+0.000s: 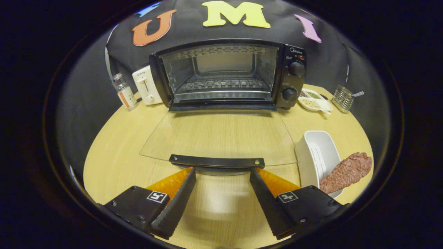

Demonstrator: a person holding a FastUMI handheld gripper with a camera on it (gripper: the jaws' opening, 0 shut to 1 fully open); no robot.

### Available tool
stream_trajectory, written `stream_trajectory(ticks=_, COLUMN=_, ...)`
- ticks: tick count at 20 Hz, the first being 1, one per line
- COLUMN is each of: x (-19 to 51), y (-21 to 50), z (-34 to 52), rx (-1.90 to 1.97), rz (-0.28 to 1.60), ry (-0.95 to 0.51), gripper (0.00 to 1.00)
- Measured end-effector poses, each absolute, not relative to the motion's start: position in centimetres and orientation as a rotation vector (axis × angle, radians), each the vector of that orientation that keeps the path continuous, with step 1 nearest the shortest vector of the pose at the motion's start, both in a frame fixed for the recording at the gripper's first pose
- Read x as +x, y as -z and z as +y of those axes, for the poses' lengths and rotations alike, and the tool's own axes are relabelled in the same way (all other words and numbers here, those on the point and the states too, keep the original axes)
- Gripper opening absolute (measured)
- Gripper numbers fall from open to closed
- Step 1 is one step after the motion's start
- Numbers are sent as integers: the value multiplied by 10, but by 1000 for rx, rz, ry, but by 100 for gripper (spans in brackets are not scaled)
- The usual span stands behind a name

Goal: Open the toaster oven, put the food inside, and close the toaster oven door.

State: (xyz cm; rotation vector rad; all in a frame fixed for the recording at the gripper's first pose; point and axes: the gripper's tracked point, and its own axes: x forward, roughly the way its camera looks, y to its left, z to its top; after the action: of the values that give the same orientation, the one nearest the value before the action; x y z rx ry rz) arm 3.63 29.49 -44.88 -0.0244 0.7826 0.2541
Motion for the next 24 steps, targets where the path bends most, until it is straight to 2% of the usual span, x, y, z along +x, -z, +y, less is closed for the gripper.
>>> stream_trajectory(ticks=11, x=81, y=362, z=176, rx=-112, rz=661, ry=-341, gripper=99)
stream_trajectory(ticks=19, x=111, y=294, z=221, rx=-90, rz=510, ry=-433, gripper=100)
stream_trajectory(ticks=24, x=130, y=291, z=268, rx=-76, rz=502, ry=-418, gripper=99)
